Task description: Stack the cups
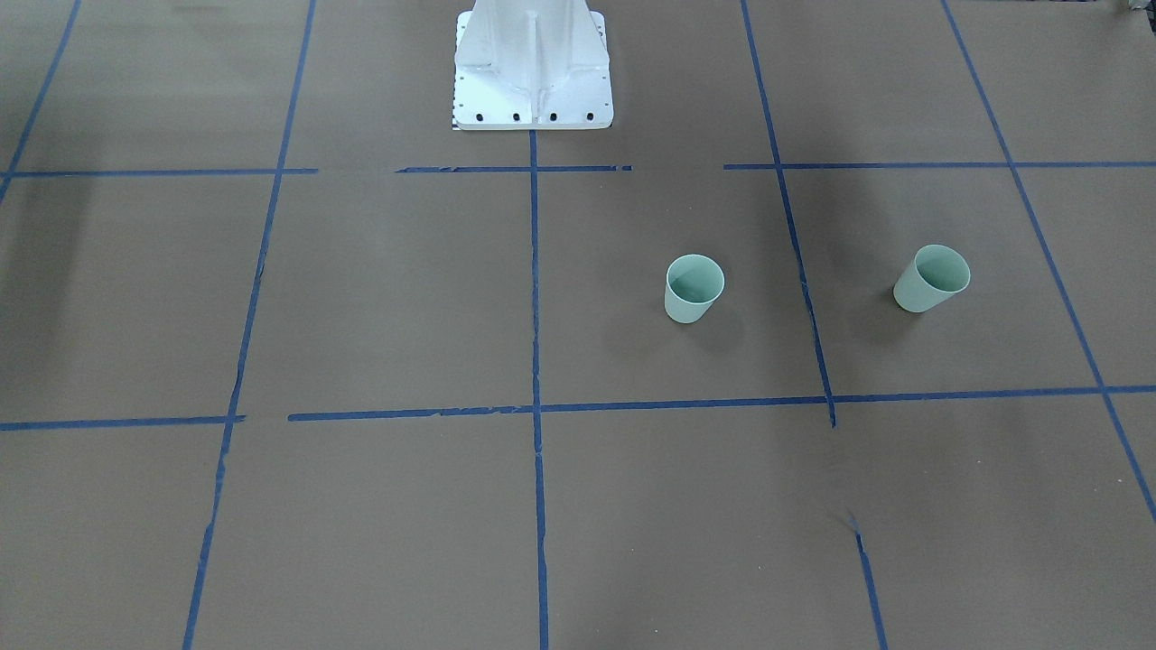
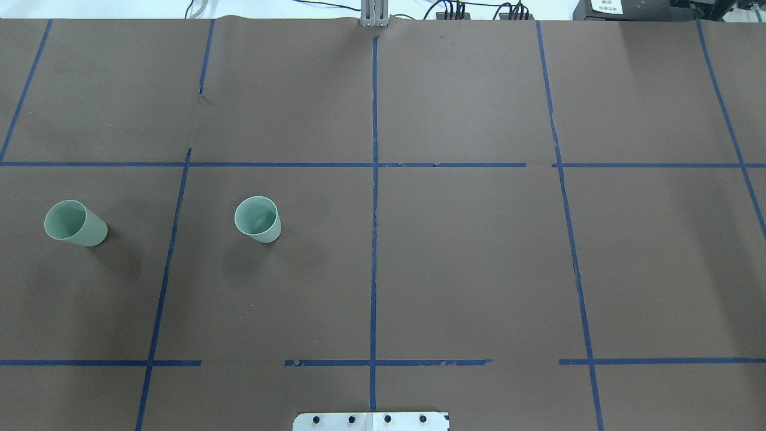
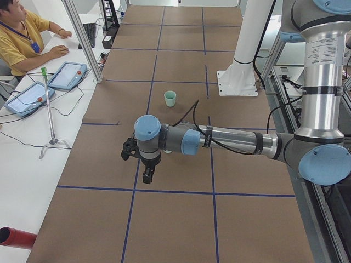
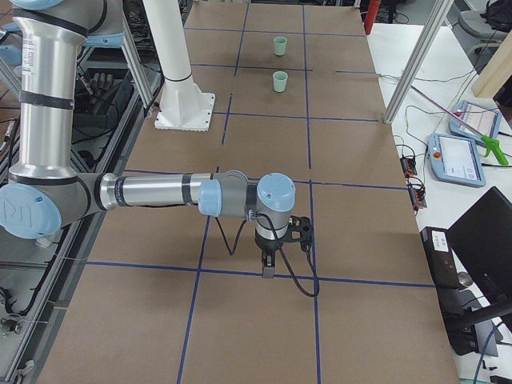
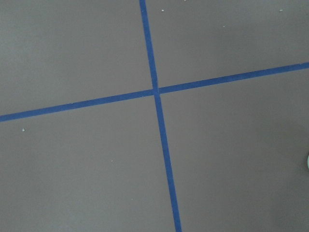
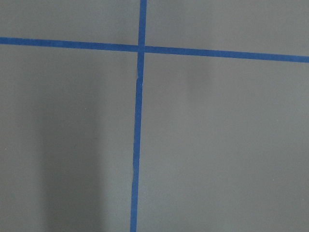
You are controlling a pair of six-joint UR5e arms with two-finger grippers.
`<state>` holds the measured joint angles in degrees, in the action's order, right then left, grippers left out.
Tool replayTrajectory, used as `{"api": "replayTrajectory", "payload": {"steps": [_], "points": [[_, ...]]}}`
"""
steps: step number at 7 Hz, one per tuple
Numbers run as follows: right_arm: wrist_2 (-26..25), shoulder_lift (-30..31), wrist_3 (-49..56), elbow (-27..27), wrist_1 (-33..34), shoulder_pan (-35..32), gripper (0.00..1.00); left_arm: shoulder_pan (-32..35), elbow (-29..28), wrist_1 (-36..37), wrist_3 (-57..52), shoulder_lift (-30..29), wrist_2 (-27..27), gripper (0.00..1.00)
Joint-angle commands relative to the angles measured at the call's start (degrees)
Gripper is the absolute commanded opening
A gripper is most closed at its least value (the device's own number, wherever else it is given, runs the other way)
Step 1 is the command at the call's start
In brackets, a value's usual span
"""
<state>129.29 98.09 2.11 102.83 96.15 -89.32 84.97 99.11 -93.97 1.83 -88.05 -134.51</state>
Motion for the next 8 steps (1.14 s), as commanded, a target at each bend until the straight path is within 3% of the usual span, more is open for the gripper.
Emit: {"api": "replayTrajectory", "payload": {"steps": [1,3,4,8], "points": [[0.0,0.0,0.0,0.0,0.0,-0.1,1.0,-9.0,0.9,-11.3,21.7,-0.7,0.0,1.0],[0.0,0.0,0.0,0.0,0.0,-0.1,1.0,-16.7,-0.5,-20.4,31.4,-1.0,0.4,0.99],[0.0,0.0,0.0,0.0,0.0,0.0,1.0,-19.2,-0.8,-21.2,34.6,-1.0,0.6,0.94],[0.0,0.0,0.0,0.0,0.0,-0.1,1.0,-24.1,-2.9,-21.4,38.8,-0.7,5.4,0.92]]}}
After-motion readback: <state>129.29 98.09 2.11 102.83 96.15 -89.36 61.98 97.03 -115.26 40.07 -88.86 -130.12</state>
